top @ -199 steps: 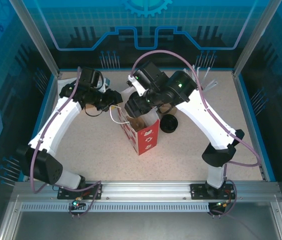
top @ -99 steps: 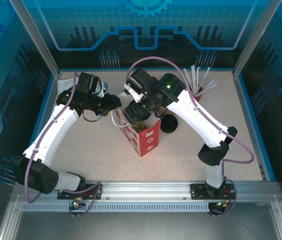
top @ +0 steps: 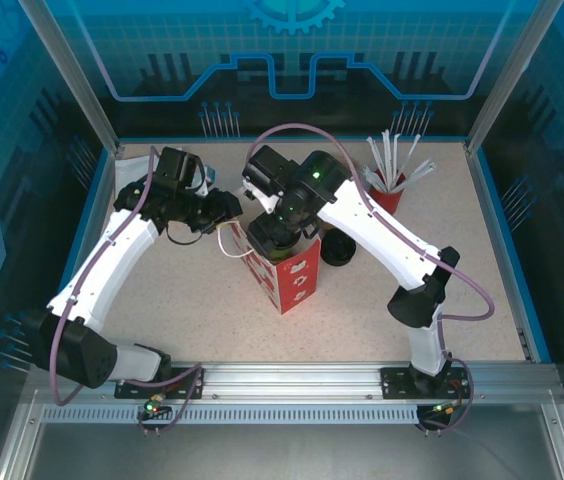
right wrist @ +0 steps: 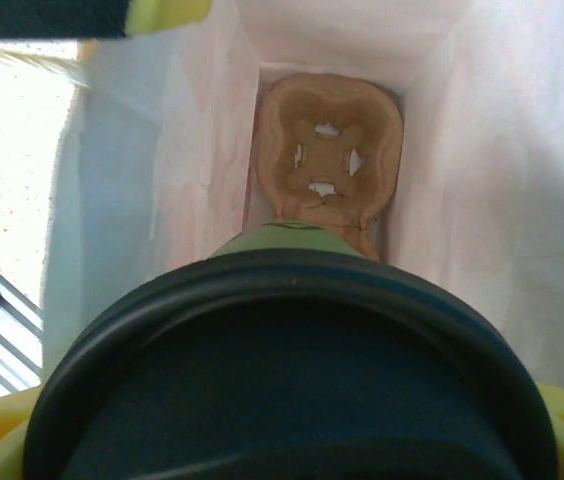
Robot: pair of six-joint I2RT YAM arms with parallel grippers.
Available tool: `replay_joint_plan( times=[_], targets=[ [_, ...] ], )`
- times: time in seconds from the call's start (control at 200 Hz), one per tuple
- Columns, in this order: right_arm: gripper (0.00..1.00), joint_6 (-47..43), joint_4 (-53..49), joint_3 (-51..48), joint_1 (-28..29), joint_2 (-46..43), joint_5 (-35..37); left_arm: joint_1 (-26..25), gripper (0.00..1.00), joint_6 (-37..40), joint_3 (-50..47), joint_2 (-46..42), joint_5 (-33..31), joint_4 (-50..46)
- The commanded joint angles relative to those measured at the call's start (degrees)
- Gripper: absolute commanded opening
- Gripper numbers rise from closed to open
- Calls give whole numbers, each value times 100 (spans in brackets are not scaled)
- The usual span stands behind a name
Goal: Pack the takeout coffee
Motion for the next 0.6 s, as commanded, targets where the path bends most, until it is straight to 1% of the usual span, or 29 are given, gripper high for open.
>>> replay_joint_plan(
  times=[0.0,0.595],
  targets=[
    [77,31,-148,-89,5,31,115,-47,36,-61,-116,-89,-127,-35],
    [77,-10,-149,-444,-94,166,282,-46,36,-25,-152,-120,-139,-53]
  ],
)
